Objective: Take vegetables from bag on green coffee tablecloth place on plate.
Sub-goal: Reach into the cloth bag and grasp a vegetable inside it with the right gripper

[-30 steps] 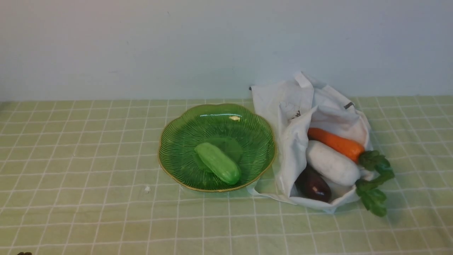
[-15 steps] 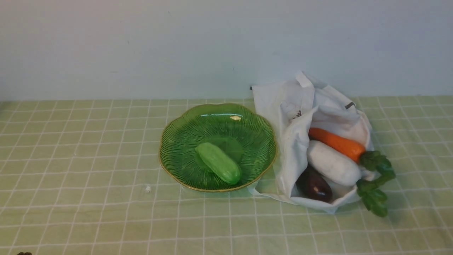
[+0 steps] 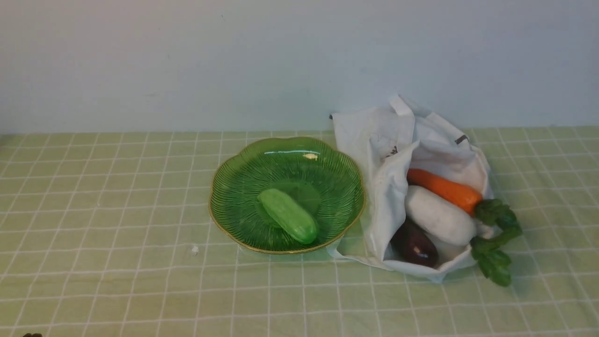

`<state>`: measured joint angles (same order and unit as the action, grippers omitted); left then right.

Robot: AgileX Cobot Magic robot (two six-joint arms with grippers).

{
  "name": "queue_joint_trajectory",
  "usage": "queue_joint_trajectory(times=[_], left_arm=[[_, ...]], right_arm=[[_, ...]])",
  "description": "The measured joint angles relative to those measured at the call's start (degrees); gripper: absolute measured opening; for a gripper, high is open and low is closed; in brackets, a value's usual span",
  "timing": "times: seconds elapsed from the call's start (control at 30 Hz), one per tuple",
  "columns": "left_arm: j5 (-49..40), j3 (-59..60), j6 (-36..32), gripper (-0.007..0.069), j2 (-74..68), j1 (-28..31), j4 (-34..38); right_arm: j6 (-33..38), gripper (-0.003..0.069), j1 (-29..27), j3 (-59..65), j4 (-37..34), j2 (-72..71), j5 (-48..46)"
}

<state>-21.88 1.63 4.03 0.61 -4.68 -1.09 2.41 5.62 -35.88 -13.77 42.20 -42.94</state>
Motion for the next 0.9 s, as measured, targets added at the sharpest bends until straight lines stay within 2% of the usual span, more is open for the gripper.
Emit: queue_joint_trajectory(times=[0.17, 0.27, 0.3, 0.33, 0.37, 0.4, 0.43, 0.5, 0.6, 0.67, 0.7, 0.77, 0.9], left_arm=[[0.00, 0.00, 0.00, -0.0004, 0.00, 0.00, 0.00], [0.00, 0.00, 0.00, -0.0004, 0.00, 0.00, 0.00], [0.00, 0.00, 0.00, -0.0004, 0.00, 0.00, 0.00], [0.00, 0.00, 0.00, -0.0004, 0.00, 0.00, 0.00], [0.00, 0.00, 0.00, -0.0004, 0.00, 0.00, 0.00], [0.00, 0.00, 0.00, -0.0004, 0.00, 0.00, 0.00], [0.00, 0.00, 0.00, -0.0004, 0.00, 0.00, 0.00], [0.00, 0.00, 0.00, -0.0004, 0.00, 0.00, 0.00], [0.00, 0.00, 0.00, -0.0004, 0.00, 0.00, 0.00], [0.00, 0.00, 0.00, -0.0004, 0.00, 0.00, 0.00], [0.00, 0.00, 0.00, -0.0004, 0.00, 0.00, 0.00], [0.00, 0.00, 0.00, -0.0004, 0.00, 0.00, 0.00], [0.00, 0.00, 0.00, -0.0004, 0.00, 0.00, 0.00]], right_arm=[[16.13, 0.0059, 0.10, -4.69, -14.26, 18.71, -0.06], [24.03, 0.0128, 0.10, -8.06, -18.58, 25.75, 0.00], [24.03, 0.0134, 0.10, -8.30, -18.58, 26.14, 0.00], [27.67, 0.0181, 0.10, -10.12, -19.78, 29.00, 0.00], [27.99, 0.0193, 0.10, -10.58, -19.87, 29.67, 0.00], [30.39, 0.0246, 0.10, -12.47, -20.55, 32.17, -0.11], [30.60, 0.0253, 0.10, -12.71, -20.56, 32.47, -0.12], [32.30, 0.0338, 0.10, -15.55, -20.77, 35.94, -0.55], [32.76, 0.0416, 0.10, -18.18, -20.77, 39.33, -0.99], [33.20, 0.0497, 0.32, -20.08, -20.77, 42.76, -1.10], [33.27, 0.0497, 0.38, -20.08, -20.77, 42.76, -1.10], [35.34, 0.0559, 1.53, -21.65, -20.30, 47.15, -0.93], [37.12, 0.0582, 3.01, -22.68, -18.63, 51.13, 1.13]])
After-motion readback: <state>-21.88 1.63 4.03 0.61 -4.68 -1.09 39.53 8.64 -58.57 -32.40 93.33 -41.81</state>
